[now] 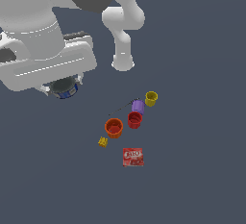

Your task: Pick up a designated object from a clutter of objects.

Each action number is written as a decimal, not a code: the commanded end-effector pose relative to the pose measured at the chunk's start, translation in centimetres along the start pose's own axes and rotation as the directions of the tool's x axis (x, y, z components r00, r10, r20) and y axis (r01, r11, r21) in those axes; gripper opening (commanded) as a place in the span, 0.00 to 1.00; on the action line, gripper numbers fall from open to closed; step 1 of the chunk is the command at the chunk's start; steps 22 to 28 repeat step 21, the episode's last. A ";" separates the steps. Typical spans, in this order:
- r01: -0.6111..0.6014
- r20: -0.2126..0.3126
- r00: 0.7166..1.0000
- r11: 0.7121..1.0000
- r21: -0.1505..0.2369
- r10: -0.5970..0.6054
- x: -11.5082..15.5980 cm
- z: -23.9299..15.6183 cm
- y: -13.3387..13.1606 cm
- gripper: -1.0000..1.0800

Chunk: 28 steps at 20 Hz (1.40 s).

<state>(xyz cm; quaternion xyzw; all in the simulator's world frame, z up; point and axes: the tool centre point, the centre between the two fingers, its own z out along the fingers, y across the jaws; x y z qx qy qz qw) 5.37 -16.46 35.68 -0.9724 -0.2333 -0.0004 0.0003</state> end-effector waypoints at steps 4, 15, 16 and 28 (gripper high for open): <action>0.001 0.001 1.000 1.000 0.000 -0.001 0.0 -3.7 1.9 0.00; 0.001 0.001 1.000 1.000 0.000 -0.001 0.2 -7.2 3.9 0.00; 0.001 0.001 1.000 1.000 0.000 -0.001 0.2 -7.3 3.9 0.00; 0.001 0.001 1.000 1.000 0.000 -0.001 0.2 -7.6 4.1 0.00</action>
